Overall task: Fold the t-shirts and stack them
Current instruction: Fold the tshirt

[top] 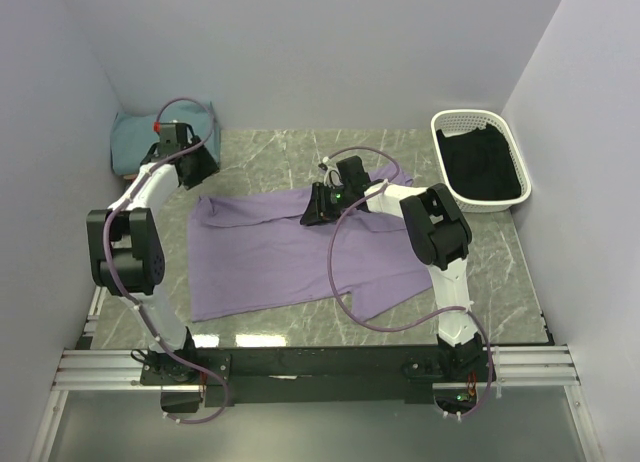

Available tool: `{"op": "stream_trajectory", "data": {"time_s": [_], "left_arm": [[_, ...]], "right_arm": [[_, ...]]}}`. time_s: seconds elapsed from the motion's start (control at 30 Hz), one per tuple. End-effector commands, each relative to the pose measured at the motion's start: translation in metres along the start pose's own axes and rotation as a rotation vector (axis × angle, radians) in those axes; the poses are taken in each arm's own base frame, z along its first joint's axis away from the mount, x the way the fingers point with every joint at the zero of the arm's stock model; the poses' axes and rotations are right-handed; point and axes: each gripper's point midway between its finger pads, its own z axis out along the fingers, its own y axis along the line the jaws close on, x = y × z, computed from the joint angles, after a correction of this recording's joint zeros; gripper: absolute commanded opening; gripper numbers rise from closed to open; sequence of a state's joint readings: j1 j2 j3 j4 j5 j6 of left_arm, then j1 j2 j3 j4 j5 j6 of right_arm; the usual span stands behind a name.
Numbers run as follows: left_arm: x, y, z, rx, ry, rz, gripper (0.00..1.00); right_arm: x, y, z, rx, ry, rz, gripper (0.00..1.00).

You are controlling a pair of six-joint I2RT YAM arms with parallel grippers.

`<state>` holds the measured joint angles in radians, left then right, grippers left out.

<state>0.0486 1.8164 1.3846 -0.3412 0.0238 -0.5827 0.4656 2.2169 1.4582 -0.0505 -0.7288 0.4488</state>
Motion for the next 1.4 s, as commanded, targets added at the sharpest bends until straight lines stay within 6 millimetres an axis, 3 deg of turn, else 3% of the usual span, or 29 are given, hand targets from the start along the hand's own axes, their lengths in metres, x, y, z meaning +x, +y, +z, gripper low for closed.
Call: {"op": "stream_trajectory", "data": {"time_s": [0.0,0.27,0.57,0.9,1.37], "left_arm": [[0.0,-0.008,-0.004,-0.016,0.019,0.05,0.62],[0.027,0.015,0.003,-0.235,0.052,0.181,0.61],[0.03,0.027,0.002,-0.434,0.024,0.291,0.61],[0.025,0.037,0.003,-0.517,0.015,0.327,0.61],[0.044,0.047,0.016,-0.541,0.094,0.369,0.6]], "right_arm": [[0.001,-0.014,0.0,0.03,-0.005,0.0,0.4],[0.001,-0.014,0.0,0.025,-0.004,-0.001,0.4],[0.002,-0.015,0.001,0.025,0.002,0.0,0.4],[0.004,-0.016,0.003,0.02,0.012,0.004,0.4],[0.004,-0.018,0.003,0.026,0.012,0.005,0.4]]}}
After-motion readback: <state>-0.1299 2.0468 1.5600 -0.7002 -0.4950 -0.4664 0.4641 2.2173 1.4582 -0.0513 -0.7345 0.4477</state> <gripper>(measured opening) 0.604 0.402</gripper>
